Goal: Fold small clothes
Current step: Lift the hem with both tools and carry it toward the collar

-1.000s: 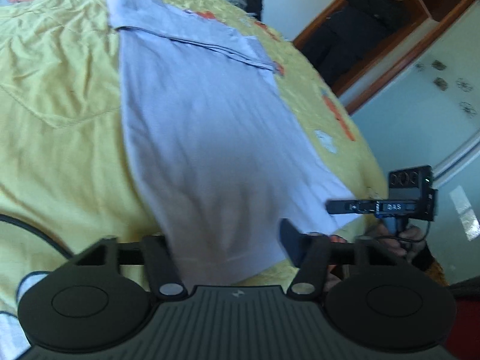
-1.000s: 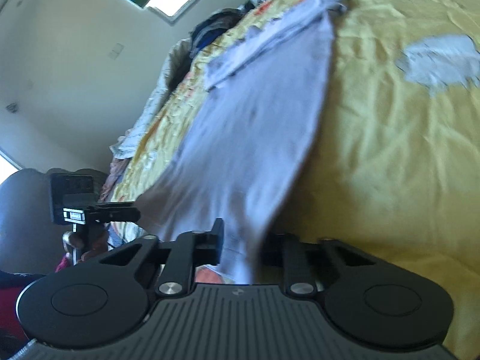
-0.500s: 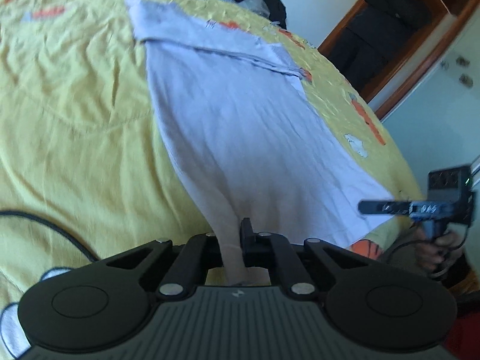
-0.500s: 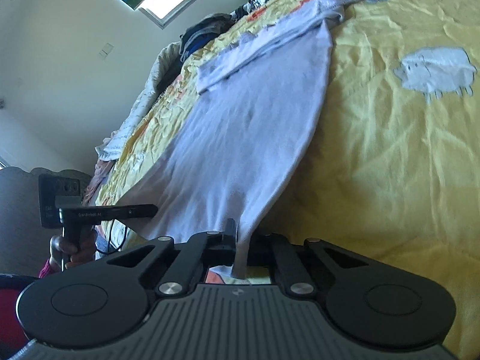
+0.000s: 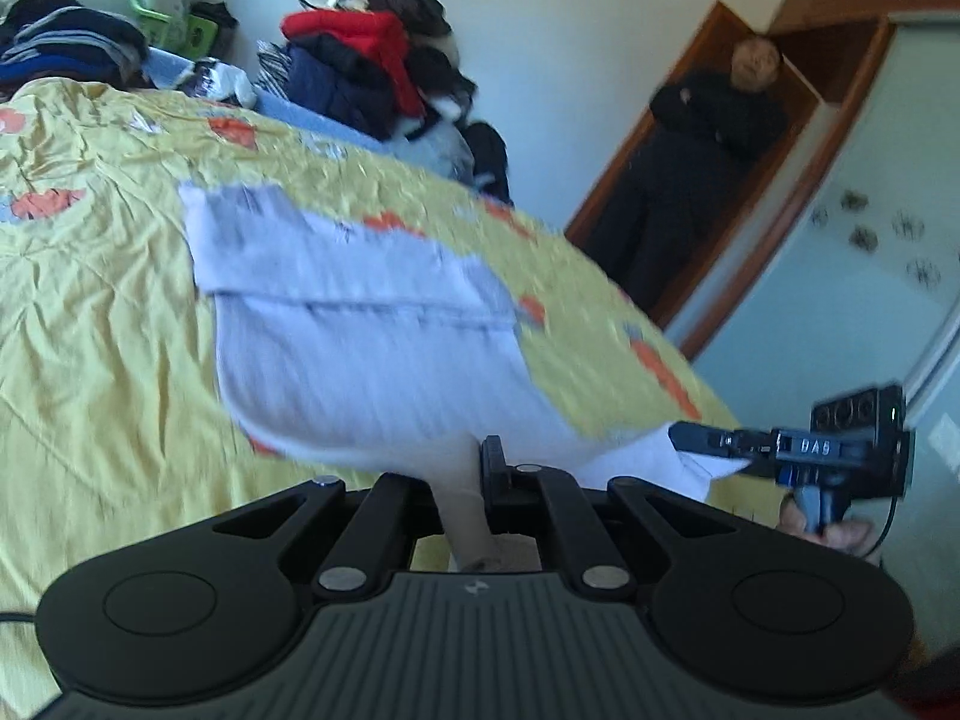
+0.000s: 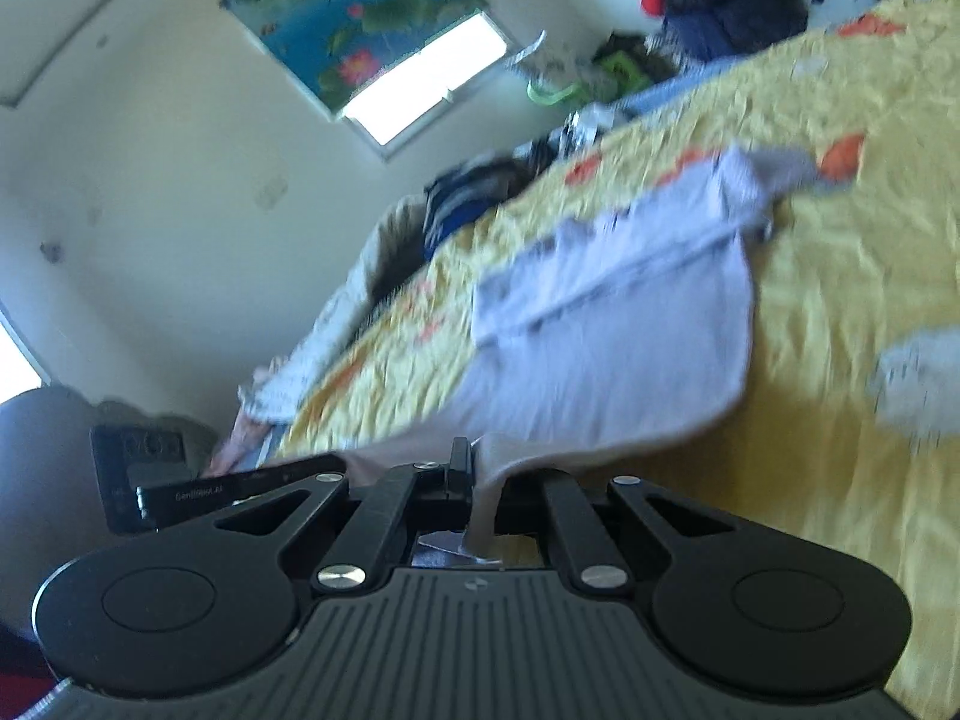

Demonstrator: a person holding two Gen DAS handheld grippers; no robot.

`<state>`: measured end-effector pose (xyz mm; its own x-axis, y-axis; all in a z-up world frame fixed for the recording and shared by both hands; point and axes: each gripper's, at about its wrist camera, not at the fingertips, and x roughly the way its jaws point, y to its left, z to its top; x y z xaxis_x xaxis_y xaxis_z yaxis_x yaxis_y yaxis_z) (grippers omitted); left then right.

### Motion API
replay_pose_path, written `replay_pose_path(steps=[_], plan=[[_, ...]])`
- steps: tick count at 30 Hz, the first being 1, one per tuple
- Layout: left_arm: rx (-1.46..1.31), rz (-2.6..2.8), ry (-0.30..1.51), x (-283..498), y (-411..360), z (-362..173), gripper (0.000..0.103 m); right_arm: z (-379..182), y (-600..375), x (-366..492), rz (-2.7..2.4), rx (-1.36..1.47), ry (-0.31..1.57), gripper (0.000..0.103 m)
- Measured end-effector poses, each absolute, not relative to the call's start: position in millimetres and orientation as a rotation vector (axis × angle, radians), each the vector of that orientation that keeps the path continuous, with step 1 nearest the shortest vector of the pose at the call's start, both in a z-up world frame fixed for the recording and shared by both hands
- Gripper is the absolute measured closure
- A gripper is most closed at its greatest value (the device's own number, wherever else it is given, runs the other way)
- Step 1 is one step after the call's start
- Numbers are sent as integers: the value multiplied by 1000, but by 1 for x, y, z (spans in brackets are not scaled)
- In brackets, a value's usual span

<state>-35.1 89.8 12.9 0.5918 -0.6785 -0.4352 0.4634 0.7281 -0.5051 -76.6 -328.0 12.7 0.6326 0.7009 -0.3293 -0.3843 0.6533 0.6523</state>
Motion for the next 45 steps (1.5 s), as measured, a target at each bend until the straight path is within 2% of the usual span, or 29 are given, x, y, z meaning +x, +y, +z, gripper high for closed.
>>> replay_pose_path(steps=[6,14,33,45], plan=[[-427,-576,586,-11,99,21,100,27,-339,-55,555,566,512,96],[-346,-453,559,13,82,24,100,31,-314,-26,415,465,434,96],[-120,-293,594,38,37,14,100,7,-295,3,268,398,446,96],[-115,-279,586,44,36,12,100,3,-291,1,229,377,426,96]])
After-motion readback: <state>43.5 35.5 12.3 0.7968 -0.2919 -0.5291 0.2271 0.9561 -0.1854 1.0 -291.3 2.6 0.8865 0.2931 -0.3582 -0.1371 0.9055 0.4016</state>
